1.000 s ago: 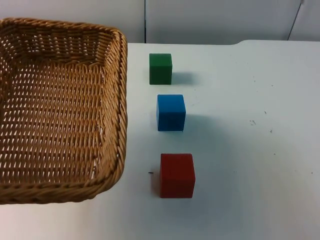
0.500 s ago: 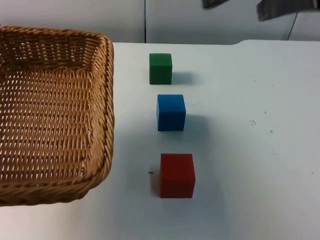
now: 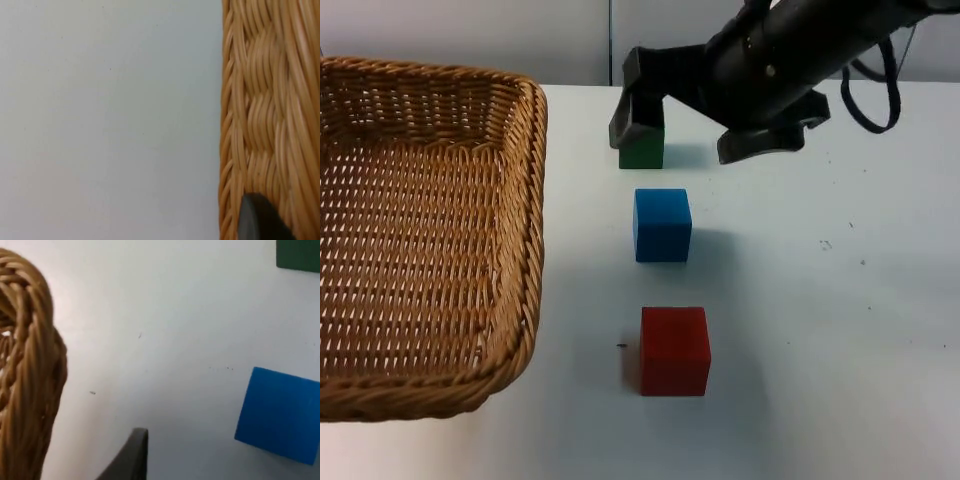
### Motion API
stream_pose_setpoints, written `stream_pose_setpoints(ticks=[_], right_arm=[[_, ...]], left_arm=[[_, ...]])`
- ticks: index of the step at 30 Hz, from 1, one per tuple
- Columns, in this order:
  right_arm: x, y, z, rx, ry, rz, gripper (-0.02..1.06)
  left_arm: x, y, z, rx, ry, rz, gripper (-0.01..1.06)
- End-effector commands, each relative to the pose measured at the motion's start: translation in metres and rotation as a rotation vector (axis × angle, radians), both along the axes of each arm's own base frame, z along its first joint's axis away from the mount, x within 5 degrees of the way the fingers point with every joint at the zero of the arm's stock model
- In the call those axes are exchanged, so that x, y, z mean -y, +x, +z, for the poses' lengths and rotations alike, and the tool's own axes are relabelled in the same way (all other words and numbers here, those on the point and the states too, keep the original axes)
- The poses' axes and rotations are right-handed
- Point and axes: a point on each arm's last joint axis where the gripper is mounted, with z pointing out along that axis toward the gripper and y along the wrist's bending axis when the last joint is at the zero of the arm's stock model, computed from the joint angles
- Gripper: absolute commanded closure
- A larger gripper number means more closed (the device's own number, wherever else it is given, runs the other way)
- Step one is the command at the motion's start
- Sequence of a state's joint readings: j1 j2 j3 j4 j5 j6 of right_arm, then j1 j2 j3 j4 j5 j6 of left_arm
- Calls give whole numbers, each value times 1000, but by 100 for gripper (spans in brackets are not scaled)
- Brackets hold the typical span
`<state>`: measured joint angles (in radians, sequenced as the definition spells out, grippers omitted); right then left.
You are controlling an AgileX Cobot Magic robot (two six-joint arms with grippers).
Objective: Pick up the basket with the left hand and place the blue cube into the basket with the right hand.
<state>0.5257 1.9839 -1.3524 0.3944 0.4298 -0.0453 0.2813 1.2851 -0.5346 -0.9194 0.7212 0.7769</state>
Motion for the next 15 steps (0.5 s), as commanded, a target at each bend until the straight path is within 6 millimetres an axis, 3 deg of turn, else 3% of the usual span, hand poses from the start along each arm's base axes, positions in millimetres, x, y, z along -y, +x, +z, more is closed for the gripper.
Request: stream_pose_setpoints(ticks=[1, 7, 15], right_arm=[[-3, 6, -5, -4, -9, -42, 5], [-1, 14, -28, -46, -29, -160, 8], [-2, 18, -46, -45, -35, -175, 8]], left_arm=[[1, -1, 1, -2, -23, 3, 105], [1, -1, 1, -2, -23, 3, 105], [1, 0, 1, 1, -20, 7, 105]])
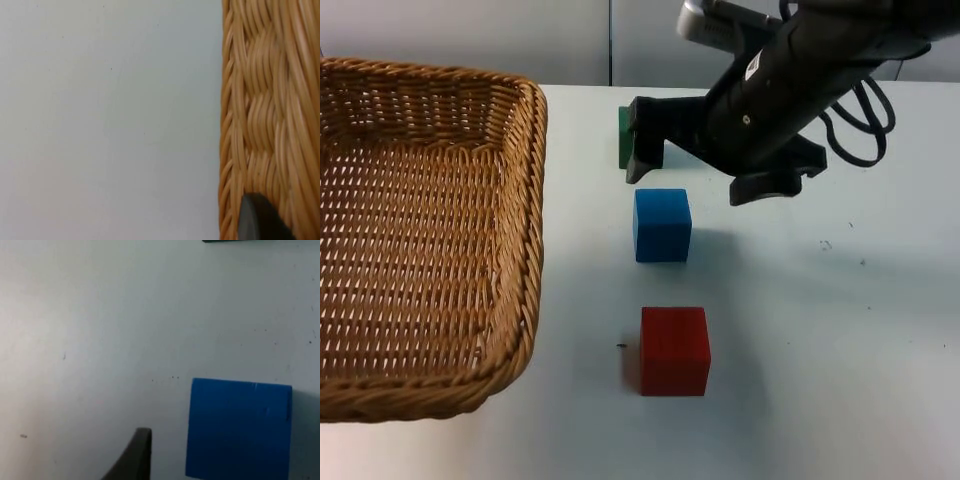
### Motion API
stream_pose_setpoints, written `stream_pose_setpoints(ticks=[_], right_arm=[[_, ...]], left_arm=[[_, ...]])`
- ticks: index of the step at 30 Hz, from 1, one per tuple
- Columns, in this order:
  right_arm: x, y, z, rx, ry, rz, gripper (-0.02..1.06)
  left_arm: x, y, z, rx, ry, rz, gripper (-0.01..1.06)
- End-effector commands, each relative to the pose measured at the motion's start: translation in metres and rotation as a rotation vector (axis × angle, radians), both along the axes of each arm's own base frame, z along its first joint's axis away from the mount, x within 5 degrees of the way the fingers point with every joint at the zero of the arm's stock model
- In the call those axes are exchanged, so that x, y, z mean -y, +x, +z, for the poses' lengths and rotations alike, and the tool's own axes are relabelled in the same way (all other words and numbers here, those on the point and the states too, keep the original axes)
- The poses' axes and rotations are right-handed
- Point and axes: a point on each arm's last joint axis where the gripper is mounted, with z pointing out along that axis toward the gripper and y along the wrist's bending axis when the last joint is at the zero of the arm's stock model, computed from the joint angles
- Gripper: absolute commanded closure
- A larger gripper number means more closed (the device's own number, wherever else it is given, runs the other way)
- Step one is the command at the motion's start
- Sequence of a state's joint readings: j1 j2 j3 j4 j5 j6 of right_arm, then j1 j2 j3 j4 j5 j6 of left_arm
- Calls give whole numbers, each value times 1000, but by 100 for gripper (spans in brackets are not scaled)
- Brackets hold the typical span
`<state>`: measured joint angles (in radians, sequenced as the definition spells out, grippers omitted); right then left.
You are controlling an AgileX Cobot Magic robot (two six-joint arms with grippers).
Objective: Pick up the basket with the left hand and place the blue cube into the basket with the right hand.
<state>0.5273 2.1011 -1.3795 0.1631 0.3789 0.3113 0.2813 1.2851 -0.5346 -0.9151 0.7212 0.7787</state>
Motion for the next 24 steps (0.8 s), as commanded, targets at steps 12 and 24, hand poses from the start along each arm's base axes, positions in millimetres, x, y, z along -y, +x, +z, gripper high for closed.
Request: stream_pose_setpoints(ticks=[12, 24], right_arm=[[-11, 20, -22, -21, -79, 57, 9], [-15, 25, -28, -22, -95, 81, 13]], left_arm=[[1, 0, 1, 2, -26, 12, 105], [1, 1, 2, 9, -34, 20, 105]])
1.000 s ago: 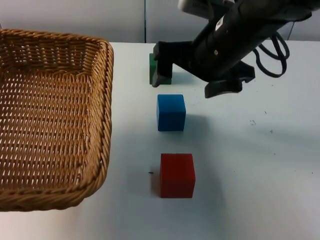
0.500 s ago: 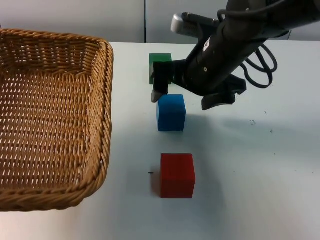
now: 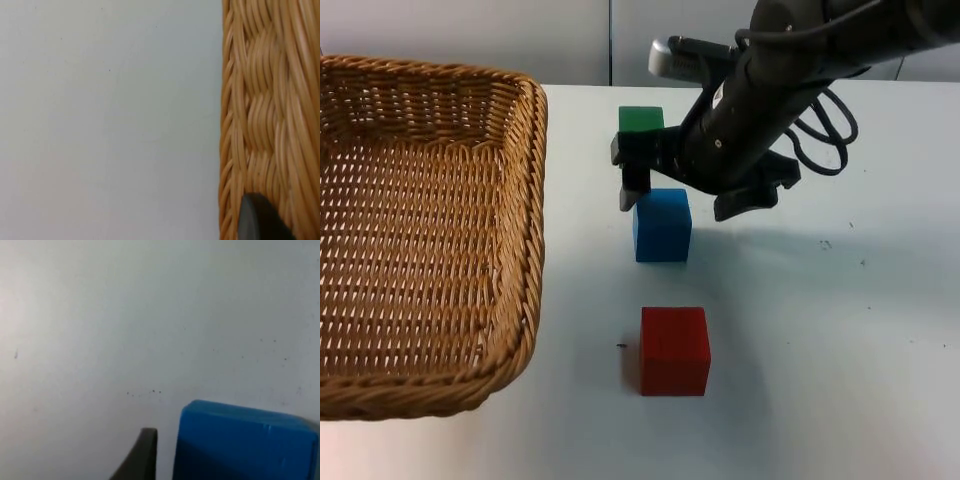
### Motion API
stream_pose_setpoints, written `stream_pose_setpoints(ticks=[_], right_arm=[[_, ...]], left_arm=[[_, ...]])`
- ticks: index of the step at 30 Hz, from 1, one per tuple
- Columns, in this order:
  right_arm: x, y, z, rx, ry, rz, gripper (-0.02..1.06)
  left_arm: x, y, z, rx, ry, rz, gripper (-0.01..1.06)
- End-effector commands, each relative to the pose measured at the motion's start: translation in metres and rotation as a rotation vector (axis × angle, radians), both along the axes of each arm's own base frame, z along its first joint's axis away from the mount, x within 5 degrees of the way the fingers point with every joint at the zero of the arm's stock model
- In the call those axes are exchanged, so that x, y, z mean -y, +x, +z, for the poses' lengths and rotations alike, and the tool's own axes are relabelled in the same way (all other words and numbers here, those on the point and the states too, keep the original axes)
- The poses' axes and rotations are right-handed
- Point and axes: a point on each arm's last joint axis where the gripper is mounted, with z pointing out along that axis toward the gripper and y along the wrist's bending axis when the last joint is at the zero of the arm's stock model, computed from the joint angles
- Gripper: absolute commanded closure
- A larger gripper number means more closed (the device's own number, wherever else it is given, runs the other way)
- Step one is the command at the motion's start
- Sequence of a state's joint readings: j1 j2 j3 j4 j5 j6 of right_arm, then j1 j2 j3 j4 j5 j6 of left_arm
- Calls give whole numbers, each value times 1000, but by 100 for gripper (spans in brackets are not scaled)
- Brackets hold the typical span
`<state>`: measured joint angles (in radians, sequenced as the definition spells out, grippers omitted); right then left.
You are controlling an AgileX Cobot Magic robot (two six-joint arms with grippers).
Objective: Pick up the basket with the left hand and place the blue cube into the basket with the right hand.
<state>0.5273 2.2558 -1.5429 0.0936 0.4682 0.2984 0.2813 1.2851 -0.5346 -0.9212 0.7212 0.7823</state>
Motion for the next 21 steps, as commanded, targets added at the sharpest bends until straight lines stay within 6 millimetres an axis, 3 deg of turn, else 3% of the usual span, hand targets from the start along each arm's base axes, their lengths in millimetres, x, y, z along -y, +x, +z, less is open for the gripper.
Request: stream_pose_setpoints(ticks=[1, 5, 15, 18, 19, 21], right_arm=[[-3, 1, 3, 16, -8, 23, 13], [-3, 2, -3, 3, -12, 24, 15], [-3, 1, -9, -10, -16, 21, 47], [-3, 1, -9, -10, -16, 21, 73], [-3, 1, -9, -10, -16, 21, 73], [-3, 1, -8, -9, -15, 21, 96]], left_arm=[[1, 1, 1, 6, -33, 20, 105], [1, 1, 2, 12, -34, 17, 105], [1, 1, 2, 12, -35, 15, 105], [1, 1, 2, 14, -32, 11, 105], [1, 1, 2, 14, -32, 11, 105], [1, 1, 2, 14, -32, 11, 105]])
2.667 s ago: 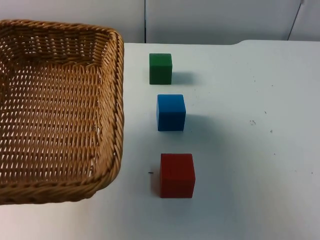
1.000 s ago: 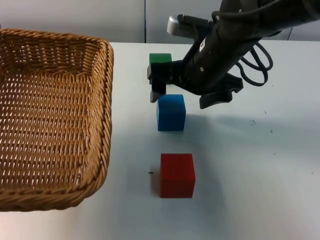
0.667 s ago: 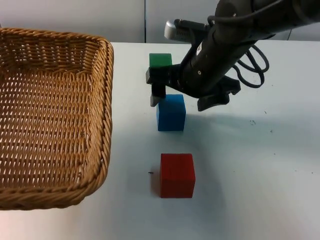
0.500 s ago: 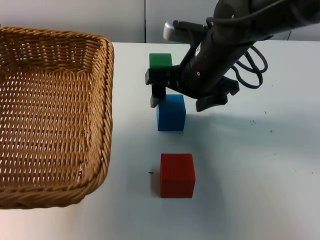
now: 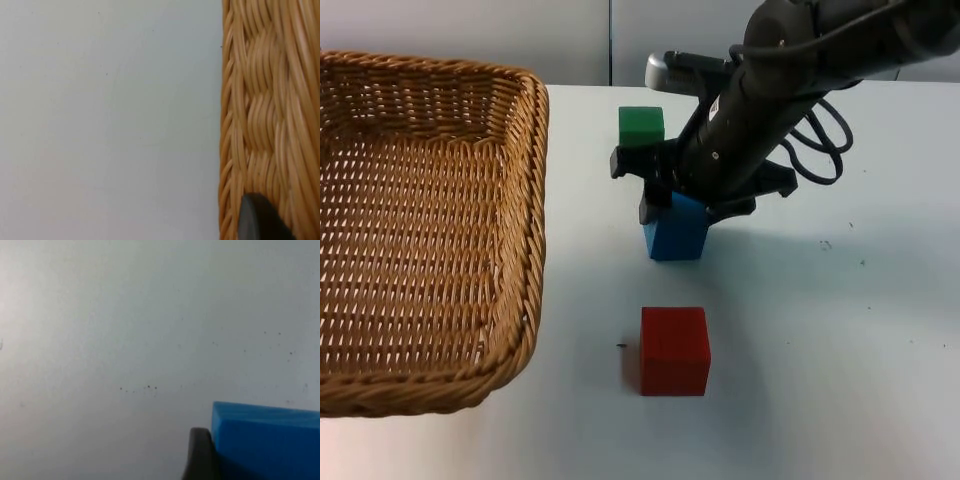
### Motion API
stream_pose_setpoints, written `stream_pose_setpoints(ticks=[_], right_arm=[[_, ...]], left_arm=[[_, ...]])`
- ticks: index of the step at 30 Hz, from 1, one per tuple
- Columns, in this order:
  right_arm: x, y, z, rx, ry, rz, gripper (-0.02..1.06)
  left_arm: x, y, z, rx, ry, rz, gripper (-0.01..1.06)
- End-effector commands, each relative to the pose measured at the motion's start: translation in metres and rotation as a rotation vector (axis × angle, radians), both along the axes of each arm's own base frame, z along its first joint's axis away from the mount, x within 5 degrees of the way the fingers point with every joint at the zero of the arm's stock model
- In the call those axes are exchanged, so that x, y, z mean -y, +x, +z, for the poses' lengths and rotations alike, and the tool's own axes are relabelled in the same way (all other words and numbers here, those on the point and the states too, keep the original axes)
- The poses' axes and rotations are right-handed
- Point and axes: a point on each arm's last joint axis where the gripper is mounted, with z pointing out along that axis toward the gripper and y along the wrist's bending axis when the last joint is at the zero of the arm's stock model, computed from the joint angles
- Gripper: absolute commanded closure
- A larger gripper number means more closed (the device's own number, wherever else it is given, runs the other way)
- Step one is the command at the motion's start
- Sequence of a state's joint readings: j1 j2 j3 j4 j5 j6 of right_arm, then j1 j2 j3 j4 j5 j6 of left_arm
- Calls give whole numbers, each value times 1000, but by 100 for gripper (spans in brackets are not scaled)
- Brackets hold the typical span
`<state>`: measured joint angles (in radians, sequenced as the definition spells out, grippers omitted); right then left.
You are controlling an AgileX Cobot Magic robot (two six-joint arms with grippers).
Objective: Pick up the basket with the left hand and place the blue cube into the basket with the right hand.
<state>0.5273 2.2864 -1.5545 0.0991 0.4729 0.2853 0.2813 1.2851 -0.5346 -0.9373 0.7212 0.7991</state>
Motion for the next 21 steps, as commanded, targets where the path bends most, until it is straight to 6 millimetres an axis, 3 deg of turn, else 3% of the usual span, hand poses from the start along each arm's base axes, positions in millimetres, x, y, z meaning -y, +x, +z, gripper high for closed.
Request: stream_pose_setpoints(ticks=[1, 8, 11, 12, 14, 17, 18, 19, 21], right_arm=[[-2, 0, 5, 15, -1, 14, 105], [-1, 0, 31, 59, -4, 46, 105], [1, -3, 67, 126, 14, 73, 105], [2, -5, 90, 172, 28, 80, 105], [3, -6, 98, 190, 31, 84, 105], [6, -19, 155, 316, 62, 130, 105], [4, -24, 169, 360, 58, 174, 105], [4, -24, 169, 360, 58, 174, 105], [-2, -40, 198, 448, 65, 251, 105]], left_arm=[[1, 0, 1, 4, -28, 14, 105], [1, 0, 1, 2, -31, 11, 105], [1, 0, 1, 2, -31, 11, 105], [1, 0, 1, 2, -31, 11, 105], [1, 0, 1, 2, -31, 11, 105], [1, 0, 1, 1, -32, 10, 105], [1, 0, 1, -1, -33, 10, 105], [1, 0, 1, -1, -33, 10, 105], [1, 0, 0, -3, -34, 10, 105]])
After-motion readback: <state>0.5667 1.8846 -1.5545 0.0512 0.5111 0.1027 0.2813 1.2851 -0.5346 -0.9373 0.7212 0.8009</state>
